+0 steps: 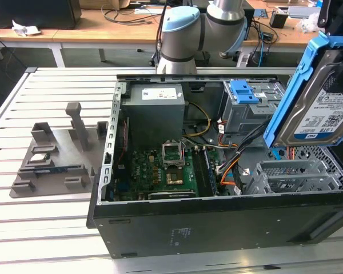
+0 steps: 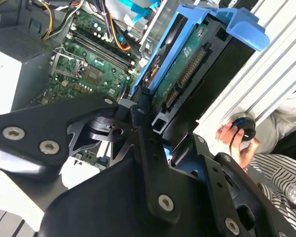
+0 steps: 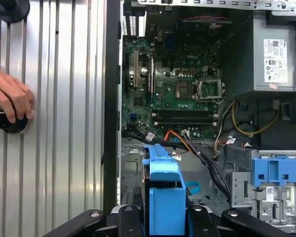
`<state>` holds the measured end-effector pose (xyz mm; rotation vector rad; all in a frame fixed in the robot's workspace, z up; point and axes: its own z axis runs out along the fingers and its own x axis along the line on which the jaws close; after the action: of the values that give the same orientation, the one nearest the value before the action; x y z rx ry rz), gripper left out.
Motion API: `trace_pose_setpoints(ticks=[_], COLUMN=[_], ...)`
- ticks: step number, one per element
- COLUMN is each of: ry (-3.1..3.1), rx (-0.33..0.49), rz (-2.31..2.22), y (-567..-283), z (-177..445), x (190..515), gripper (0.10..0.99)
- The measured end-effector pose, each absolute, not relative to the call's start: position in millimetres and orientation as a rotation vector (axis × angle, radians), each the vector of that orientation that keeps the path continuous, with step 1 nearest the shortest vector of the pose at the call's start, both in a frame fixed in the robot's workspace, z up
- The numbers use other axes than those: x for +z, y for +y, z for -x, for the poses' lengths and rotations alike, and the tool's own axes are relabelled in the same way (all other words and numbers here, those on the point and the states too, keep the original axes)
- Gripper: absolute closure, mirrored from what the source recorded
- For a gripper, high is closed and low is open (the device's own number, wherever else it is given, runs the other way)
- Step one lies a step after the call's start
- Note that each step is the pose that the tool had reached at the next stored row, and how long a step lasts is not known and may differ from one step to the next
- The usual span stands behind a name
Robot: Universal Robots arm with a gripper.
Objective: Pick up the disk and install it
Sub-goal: 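Pick up the disk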
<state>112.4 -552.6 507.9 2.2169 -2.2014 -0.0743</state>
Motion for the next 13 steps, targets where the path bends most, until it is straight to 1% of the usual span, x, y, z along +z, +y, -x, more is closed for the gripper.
trace_pose_setpoints(ticks=[13], ry=[-2.223], rx=[-0.071], rz=[-2.192], y=[-550.5], z=[-123.6], x=[476.4], gripper=[0.722])
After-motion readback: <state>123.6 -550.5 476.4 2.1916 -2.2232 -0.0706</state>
